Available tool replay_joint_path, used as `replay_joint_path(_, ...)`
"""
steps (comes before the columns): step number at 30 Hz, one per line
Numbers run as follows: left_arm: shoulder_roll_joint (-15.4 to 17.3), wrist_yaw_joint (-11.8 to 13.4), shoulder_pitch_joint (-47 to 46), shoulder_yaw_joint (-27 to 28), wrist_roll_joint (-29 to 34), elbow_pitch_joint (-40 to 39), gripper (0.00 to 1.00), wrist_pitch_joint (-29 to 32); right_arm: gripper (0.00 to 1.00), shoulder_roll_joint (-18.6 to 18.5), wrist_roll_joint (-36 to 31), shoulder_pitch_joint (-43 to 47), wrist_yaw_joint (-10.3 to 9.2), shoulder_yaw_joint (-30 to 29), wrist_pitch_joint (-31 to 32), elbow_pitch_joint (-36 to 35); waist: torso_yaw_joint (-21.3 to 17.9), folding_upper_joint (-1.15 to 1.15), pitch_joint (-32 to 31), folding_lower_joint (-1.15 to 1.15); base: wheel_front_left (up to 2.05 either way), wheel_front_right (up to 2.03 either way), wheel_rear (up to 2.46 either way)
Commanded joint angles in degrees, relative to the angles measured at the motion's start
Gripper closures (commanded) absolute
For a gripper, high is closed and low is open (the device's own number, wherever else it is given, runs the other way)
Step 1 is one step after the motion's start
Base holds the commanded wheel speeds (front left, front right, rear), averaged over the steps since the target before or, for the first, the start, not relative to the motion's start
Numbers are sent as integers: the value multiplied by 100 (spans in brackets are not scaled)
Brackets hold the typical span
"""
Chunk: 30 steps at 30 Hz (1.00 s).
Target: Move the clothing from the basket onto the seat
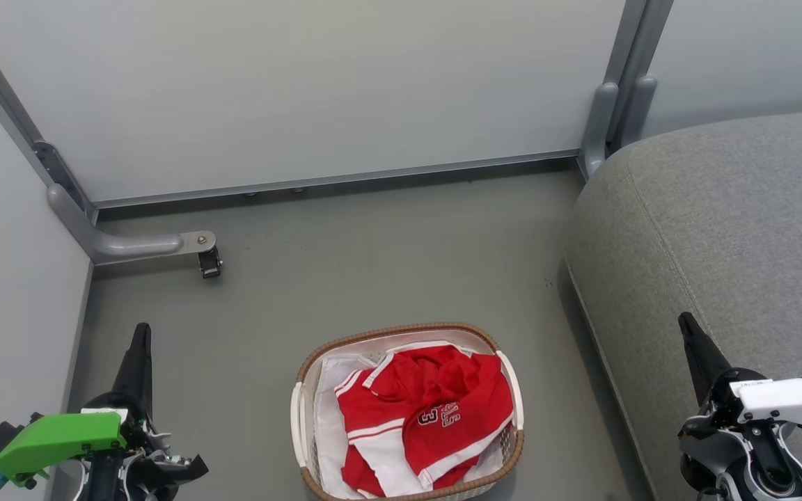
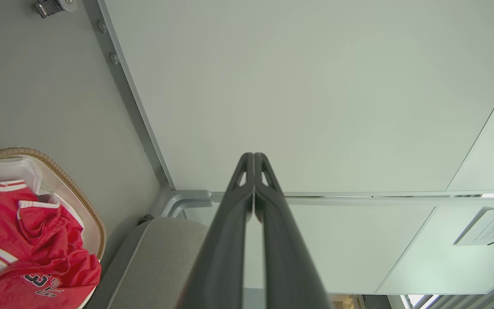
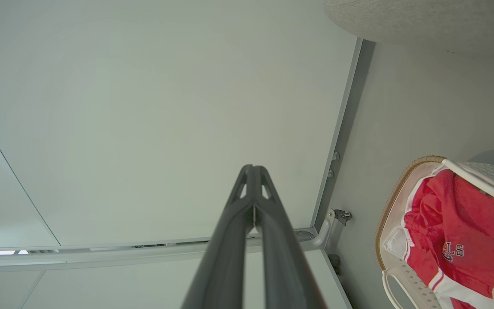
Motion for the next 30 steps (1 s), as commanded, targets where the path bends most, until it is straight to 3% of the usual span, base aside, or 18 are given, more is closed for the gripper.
replay_joint_path(1, 0, -21, -60, 9, -20, -8, 100, 16, 100, -23, 10, 60, 0, -14, 14, -18, 0, 0, 0, 0, 0, 0, 0)
replay_joint_path(23, 0, -21, -60, 8, -20, -9, 100, 15, 100, -22, 10, 60, 0, -15, 15, -18, 0, 0, 0, 0, 0, 0, 0)
replay_joint_path(24, -1, 1, 1, -1, 0, 6, 0, 0, 0, 1, -1, 0, 0, 0, 0, 5, 0, 0, 0, 0, 0, 0, 0)
replay_joint_path(30, -13, 14, 87, -25, 50, 171, 0, -65, 0, 35, -76, 51, -1, 77, -67, 117, 0, 0, 6, 0, 0, 0, 0)
